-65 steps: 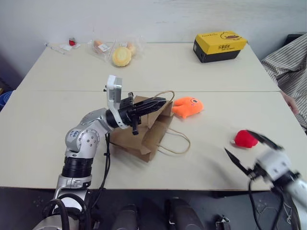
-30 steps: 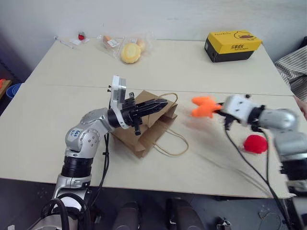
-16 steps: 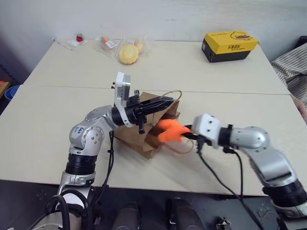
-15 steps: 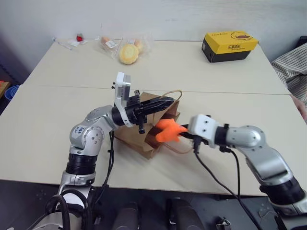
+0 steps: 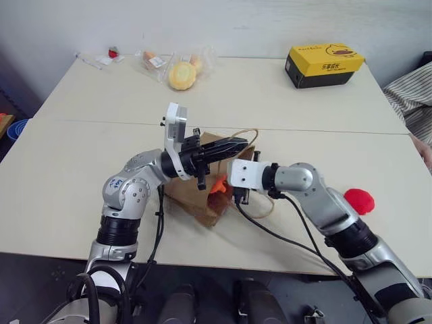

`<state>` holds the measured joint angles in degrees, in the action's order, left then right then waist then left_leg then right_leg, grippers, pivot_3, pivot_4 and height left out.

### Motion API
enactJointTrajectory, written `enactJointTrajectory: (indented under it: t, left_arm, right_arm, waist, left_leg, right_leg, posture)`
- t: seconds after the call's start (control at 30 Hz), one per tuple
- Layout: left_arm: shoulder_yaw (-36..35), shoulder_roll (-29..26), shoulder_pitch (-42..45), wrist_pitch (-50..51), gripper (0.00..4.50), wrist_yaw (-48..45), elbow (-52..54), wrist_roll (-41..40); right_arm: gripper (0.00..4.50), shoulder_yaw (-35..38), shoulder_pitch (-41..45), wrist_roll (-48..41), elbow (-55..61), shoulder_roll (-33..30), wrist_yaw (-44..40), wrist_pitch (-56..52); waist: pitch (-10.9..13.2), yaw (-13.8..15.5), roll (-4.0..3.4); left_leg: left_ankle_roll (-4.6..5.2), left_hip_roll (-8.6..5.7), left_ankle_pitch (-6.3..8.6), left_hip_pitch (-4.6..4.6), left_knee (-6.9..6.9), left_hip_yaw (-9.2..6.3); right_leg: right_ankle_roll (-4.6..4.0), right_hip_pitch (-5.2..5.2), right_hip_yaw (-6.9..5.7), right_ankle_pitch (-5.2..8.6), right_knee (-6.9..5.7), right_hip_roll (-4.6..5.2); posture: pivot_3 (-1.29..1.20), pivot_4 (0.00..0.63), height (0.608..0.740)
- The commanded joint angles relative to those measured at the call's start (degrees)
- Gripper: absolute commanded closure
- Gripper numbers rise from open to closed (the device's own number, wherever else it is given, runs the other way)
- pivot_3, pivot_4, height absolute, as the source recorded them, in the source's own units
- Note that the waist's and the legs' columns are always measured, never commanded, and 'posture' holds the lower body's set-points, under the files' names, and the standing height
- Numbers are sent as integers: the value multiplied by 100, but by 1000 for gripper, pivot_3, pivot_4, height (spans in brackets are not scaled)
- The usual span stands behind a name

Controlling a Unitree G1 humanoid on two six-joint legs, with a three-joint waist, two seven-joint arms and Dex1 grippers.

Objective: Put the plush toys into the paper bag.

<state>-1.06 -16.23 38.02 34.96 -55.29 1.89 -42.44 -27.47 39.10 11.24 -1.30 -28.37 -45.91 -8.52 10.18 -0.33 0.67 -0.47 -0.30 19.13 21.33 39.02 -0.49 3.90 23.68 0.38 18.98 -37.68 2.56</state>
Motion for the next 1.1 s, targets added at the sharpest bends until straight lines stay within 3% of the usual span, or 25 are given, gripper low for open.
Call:
enactJointTrajectory:
  t: [0.03, 0.23, 0.37, 0.57, 0.77, 0.9, 1.1]
  left_arm:
    - [-21, 51, 216, -82, 4500, -82, 112, -87]
    - [-74, 91, 272, -87, 4500, -88, 39, -100]
    - [-92, 88, 289, -62, 4500, -97, 37, -126]
    - [-160, 60, 309, -61, 4500, -88, -1, -141]
    - [-264, 2, 249, -125, 4500, -94, -11, -112]
    - [-319, -60, 233, -155, 4500, -90, -22, -99]
    - [-308, -65, 203, -168, 4500, -104, 0, -74]
  right_arm:
    - [4376, 114, 211, 187, -635, 314, 527, 1036]
    - [4376, 272, 123, -6, -1798, 764, 715, 2341]
    - [4376, 596, -16, -590, -2229, 1104, 543, 2329]
    - [2238, 954, -174, -1056, -1783, 1094, 203, 2192]
    - [114, 1580, -637, -2299, -562, 786, -493, 874]
    - [18, 2093, -1213, -3664, 466, 388, -1165, -236]
    - [18, 2979, -2215, -4850, 1615, -448, -1386, -1410]
  waist:
    - [0, -8, 0]
    - [0, -77, 0]
    - [0, -126, 0]
    - [0, -129, 0]
    - [0, -122, 0]
    - [0, -90, 0]
    - [0, -71, 0]
  left_leg:
    - [0, 0, 0, 0, 0, -1]
    - [-1, 1, -1, -1, 0, 0]
    - [-1, 2, -1, -1, -1, -3]
    - [-1, 3, -1, -1, -2, -3]
    - [-1, 3, 0, 0, -3, -4]
    - [0, 3, 0, 1, -4, -12]
    - [3, 3, 3, 2, -5, -13]
  right_leg:
    - [0, 0, -1, 0, -1, -1]
    - [0, 0, -1, 0, -3, -1]
    - [0, -2, -3, 0, -6, -1]
    - [0, -2, -3, 0, -9, -1]
    - [0, -3, -3, 0, -9, -1]
    - [0, -9, -9, 0, -4, 1]
    - [0, -11, -9, 0, 10, 3]
  posture:
    - [0, 150, 740]
    - [0, 150, 740]
    - [0, 150, 740]
    - [0, 150, 740]
    - [0, 150, 740]
    - [0, 150, 740]
    - [0, 150, 740]
